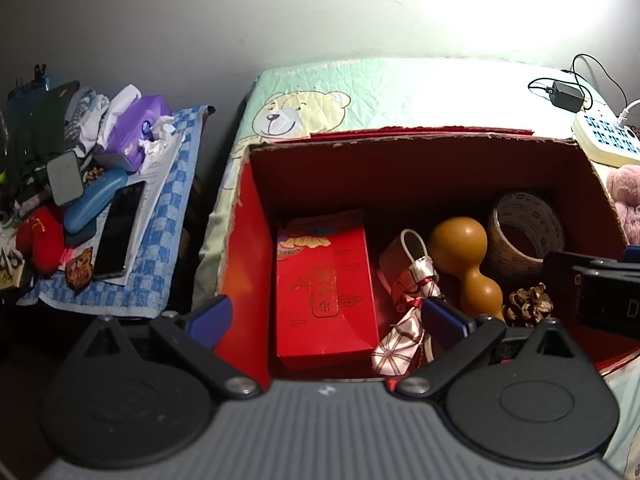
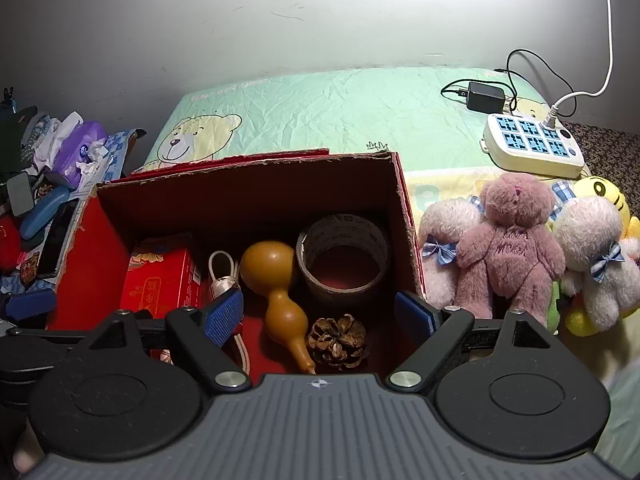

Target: Organize objects

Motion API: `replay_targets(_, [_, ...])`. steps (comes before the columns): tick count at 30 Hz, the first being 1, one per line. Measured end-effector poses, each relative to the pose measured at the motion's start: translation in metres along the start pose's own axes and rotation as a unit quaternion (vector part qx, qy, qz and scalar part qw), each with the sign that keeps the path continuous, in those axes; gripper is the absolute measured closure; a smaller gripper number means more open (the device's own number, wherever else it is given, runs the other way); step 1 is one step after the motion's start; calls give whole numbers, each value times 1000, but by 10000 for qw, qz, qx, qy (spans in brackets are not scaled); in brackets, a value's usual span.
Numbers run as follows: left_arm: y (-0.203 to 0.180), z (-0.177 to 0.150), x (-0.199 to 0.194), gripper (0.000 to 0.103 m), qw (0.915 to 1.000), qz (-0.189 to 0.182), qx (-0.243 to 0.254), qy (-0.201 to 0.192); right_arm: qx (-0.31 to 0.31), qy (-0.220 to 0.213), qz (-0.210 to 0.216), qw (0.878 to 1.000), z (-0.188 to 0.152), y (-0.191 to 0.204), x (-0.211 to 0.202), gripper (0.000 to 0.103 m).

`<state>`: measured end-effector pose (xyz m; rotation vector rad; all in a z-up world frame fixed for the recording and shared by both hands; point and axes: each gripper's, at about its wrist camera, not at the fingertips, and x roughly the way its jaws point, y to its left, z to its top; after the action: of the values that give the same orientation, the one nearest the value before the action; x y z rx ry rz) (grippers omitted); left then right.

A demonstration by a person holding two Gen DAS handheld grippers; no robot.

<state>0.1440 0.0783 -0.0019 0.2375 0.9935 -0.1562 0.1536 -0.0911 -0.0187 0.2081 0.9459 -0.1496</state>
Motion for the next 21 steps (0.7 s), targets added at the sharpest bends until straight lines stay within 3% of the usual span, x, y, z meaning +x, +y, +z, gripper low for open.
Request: replay_targets(21, [-5,-1,-3,2,9997,211,-26,77,-89,-74,132,9998,-3,3,-6,18])
